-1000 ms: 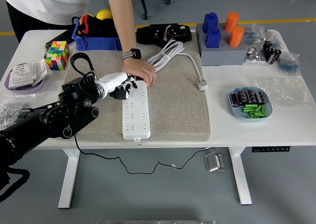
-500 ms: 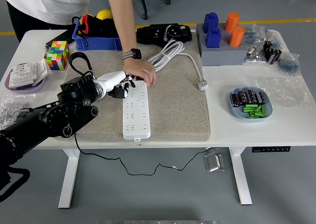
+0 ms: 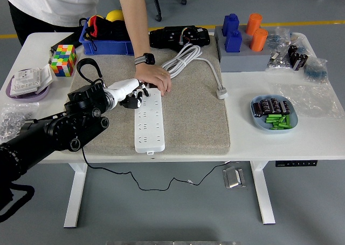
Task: Pull the plug out,throw it away,press the button
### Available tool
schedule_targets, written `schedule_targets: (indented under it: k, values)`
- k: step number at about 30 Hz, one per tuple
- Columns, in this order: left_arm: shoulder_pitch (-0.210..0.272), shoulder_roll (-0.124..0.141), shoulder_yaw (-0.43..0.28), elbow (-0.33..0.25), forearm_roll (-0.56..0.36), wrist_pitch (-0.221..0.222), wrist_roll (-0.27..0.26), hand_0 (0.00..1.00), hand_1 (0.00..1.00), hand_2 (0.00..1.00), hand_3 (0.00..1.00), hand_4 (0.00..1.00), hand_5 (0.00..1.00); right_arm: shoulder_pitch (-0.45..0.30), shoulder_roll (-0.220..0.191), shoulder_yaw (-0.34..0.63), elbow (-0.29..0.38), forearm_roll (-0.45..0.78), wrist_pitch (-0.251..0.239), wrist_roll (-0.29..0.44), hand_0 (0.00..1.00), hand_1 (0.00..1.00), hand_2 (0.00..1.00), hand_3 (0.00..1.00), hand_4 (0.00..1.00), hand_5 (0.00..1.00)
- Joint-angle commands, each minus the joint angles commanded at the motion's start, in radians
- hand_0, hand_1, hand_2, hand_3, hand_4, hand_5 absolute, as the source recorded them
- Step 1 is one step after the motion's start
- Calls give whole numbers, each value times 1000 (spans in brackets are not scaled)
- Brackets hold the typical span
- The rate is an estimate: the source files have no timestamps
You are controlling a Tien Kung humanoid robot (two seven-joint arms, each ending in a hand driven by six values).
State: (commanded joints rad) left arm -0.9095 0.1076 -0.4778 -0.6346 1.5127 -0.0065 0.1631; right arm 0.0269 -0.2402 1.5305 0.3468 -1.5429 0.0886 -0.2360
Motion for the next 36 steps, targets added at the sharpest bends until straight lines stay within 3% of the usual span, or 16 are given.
schedule_targets:
  k: [7, 10, 11, 16, 17, 22, 23, 27, 28, 34, 35, 36]
  values:
    - [46, 38, -148, -75, 62, 14, -23, 55, 45, 94, 709, 2, 2, -3, 2, 4, -1, -4, 1, -1, 767, 729, 724, 713, 883, 658]
    - [83, 55, -231, -120, 92, 13, -21, 55, 45, 94, 709, 2, 2, -2, 2, 6, 1, -5, 1, 0, 767, 729, 724, 713, 883, 658]
    - [94, 60, -258, -133, 100, 12, -21, 123, 102, 131, 685, 49, 2, -2, 2, 6, 1, -5, 1, 0, 767, 729, 724, 713, 883, 658]
    - [157, 91, -389, -209, 141, 12, -26, 123, 102, 131, 685, 49, 2, -2, 3, 11, 1, -7, 1, 0, 767, 729, 724, 713, 883, 658]
    - [172, 99, -417, -228, 149, 12, -28, 227, 247, 296, 703, 451, 2, -2, 3, 12, 2, -7, 1, 0, 767, 729, 724, 713, 883, 658]
    - [241, 132, -566, -312, 198, 5, -36, 227, 247, 296, 703, 451, 2, 1, 3, 21, 2, -9, 0, 0, 767, 729, 724, 713, 883, 658]
    - [253, 137, -591, -326, 203, 4, -39, 481, 530, 523, 748, 520, 2, 1, 2, 22, 2, -10, 0, 0, 767, 729, 724, 713, 883, 658]
    - [305, 150, -699, -382, 232, 6, -52, 481, 530, 523, 748, 520, 2, 1, 3, 27, 0, -12, 0, -1, 767, 729, 724, 713, 883, 658]
    - [327, 153, -737, -402, 241, 11, -58, 792, 784, 727, 827, 693, 2, 2, 4, 27, 0, -12, 0, 0, 767, 729, 724, 713, 883, 658]
    - [428, 152, -898, -483, 294, 33, -77, 792, 784, 727, 827, 693, 2, 5, 6, 28, 1, -12, 0, -1, 767, 729, 724, 713, 883, 658]
    - [445, 153, -918, -495, 306, 38, -79, 858, 869, 824, 868, 766, 141, 6, 7, 28, 1, -12, 1, -1, 767, 729, 724, 713, 883, 658]
    - [459, 154, -930, -503, 310, 44, -83, 858, 869, 824, 868, 766, 141, 6, 7, 28, 2, -12, 1, -1, 767, 729, 724, 713, 883, 658]
